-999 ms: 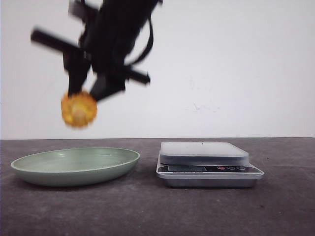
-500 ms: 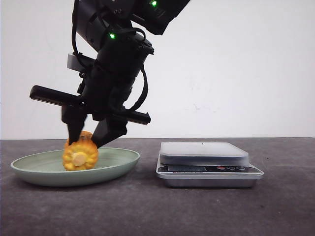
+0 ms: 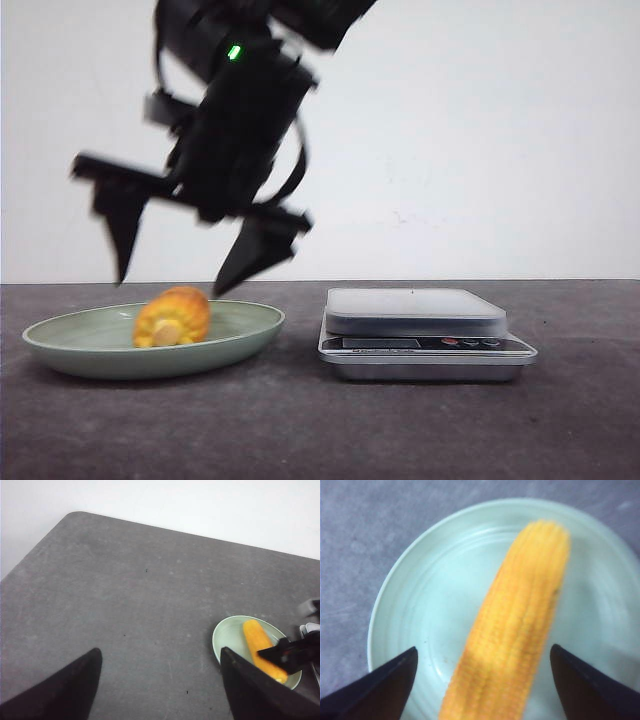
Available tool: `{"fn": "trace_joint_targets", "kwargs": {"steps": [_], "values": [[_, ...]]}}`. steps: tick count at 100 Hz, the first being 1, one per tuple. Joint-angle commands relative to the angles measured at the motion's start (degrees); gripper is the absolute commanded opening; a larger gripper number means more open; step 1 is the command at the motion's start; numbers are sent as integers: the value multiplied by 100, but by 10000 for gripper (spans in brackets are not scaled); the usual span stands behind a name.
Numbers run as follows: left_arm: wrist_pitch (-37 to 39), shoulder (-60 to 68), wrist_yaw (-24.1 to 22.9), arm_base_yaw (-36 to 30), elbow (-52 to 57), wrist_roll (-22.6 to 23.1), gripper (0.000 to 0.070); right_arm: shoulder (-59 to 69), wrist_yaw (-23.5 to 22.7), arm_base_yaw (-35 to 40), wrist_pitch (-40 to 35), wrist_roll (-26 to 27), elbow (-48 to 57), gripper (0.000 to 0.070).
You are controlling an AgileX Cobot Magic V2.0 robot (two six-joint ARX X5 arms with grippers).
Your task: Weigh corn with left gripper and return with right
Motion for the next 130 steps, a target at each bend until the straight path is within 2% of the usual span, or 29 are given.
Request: {"fn": "trace_joint_targets", "kwargs": {"steps": [1,14,28,40,48,52,61,74,96,112,116,120,124,128,130], "values": [[-221,-7,-13,-17,17,33,429,-564,24,-155,-46,-382,262,534],[-186,-7,-13,-17,-146,26,429,-1611,98,-505,-654,-876,262,534],[81,-7,24,-17,-404,33,429,-2839,391,-850,-1488,-1307,262,534],[549,-7,168,-20,-688,120,429,-3858,605,-1051,-2238,-1493,262,534],[981,-7,284,-20,-957,212,429,-4494,949,-1073,-2736,-1558,260,534],[1178,-7,382,-20,-1088,262,429,-4828,1154,-1058,-2997,-1558,256,534],[1676,-7,586,-17,-1403,293,429,-5407,1307,-1025,-3289,-1539,146,535],[2400,-7,857,-20,-1838,302,429,-6304,1469,-892,-3362,-1333,-354,535],[3058,-7,916,-20,-2238,472,429,-7921,1847,-758,-3373,-804,-1899,535],[3241,-7,925,-17,-2365,472,406,-8944,1873,-758,-3298,-549,-3091,530],[3263,-7,927,-20,-2396,472,339,-9156,1902,-758,-3272,-538,-3340,486],[3294,-7,925,-17,-2430,472,241,-9350,1961,-758,-3244,-533,-3554,382],[3305,-7,927,-17,-2461,474,125,-9517,2013,-758,-3244,-514,-3720,247],[3305,-7,929,-17,-2487,483,0,-9654,2035,-758,-3241,-516,-3849,81],[3311,-7,929,-20,-2500,487,0,-9715,2035,-758,-3241,-514,-3897,0]]}}
